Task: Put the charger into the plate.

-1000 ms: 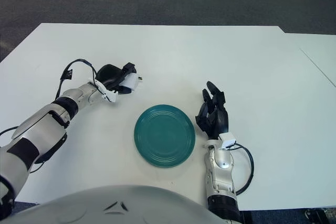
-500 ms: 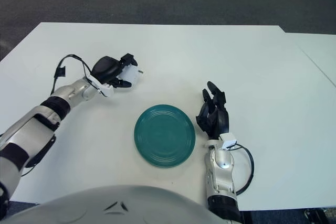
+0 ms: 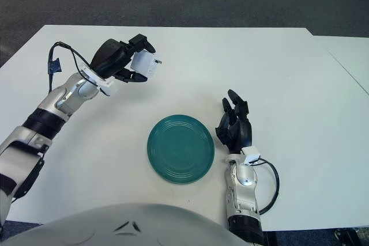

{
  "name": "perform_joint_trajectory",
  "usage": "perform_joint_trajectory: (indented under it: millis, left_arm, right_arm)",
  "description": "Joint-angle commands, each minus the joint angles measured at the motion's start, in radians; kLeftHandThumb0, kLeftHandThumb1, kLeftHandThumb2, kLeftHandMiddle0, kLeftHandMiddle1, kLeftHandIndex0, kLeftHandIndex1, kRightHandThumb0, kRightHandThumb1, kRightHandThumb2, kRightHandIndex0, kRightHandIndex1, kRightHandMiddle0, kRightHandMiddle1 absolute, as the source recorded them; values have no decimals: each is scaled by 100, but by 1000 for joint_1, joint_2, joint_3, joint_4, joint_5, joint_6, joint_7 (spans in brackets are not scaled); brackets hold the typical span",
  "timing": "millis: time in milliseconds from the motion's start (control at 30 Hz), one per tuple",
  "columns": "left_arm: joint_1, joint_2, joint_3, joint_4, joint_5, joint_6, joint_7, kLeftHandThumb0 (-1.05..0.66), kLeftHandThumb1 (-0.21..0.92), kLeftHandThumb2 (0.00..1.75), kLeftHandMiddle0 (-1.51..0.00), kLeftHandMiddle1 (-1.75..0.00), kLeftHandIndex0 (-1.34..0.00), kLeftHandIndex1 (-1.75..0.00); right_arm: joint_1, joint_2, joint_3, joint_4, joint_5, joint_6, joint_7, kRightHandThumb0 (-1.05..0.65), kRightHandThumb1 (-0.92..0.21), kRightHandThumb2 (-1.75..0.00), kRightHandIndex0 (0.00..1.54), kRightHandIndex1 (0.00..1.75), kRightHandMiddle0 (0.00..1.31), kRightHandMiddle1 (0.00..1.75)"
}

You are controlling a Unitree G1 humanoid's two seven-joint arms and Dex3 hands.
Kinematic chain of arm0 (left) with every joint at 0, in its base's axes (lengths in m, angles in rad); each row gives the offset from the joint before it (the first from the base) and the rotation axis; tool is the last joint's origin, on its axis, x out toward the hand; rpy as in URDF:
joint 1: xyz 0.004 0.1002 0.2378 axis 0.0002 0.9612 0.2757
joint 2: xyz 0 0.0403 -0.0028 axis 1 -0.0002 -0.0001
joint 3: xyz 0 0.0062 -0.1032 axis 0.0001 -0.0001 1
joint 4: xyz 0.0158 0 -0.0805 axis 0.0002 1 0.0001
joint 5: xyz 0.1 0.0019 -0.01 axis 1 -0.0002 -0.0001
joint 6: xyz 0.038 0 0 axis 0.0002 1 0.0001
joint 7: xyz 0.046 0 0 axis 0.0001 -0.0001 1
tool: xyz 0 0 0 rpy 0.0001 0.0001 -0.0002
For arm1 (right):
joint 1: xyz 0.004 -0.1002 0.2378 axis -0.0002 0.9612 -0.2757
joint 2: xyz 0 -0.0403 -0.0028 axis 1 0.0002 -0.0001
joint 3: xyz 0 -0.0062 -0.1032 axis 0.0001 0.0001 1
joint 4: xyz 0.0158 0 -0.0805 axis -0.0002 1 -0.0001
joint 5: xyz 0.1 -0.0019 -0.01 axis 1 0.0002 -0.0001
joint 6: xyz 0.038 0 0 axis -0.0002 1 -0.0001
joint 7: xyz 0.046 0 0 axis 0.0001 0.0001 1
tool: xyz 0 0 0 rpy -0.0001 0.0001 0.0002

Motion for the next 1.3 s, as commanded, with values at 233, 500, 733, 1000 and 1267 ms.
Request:
perform_joint_trajectory:
  millis: [233,500,733,1000,1267]
  left_arm:
    - [187,5,-29,-446,-7,80,-292,-41,64,89,-124,-175,-102,-175]
    - [261,1,-62,-550,-109,105,-510,-39,65,87,-123,-175,-99,-175]
    - [328,-17,-149,-607,-175,132,-668,-39,67,87,-120,-175,-97,-175]
    - [268,-58,-203,-567,-91,134,-762,-41,72,84,-124,-175,-98,-175]
    - [279,-77,-247,-462,38,62,-710,-44,72,87,-127,-175,-100,-175]
  right_arm:
    - [109,40,1,133,18,47,-2,-75,-92,-82,29,1,0,65]
    - [122,44,6,103,14,53,-8,-75,-92,-80,29,1,0,66]
    - [128,54,2,89,-14,51,-50,-74,-92,-80,29,0,0,65]
    - [144,56,30,31,-51,107,-85,-73,-92,-82,29,0,0,63]
    - [152,47,34,22,-28,118,-68,-73,-92,-83,29,0,0,62]
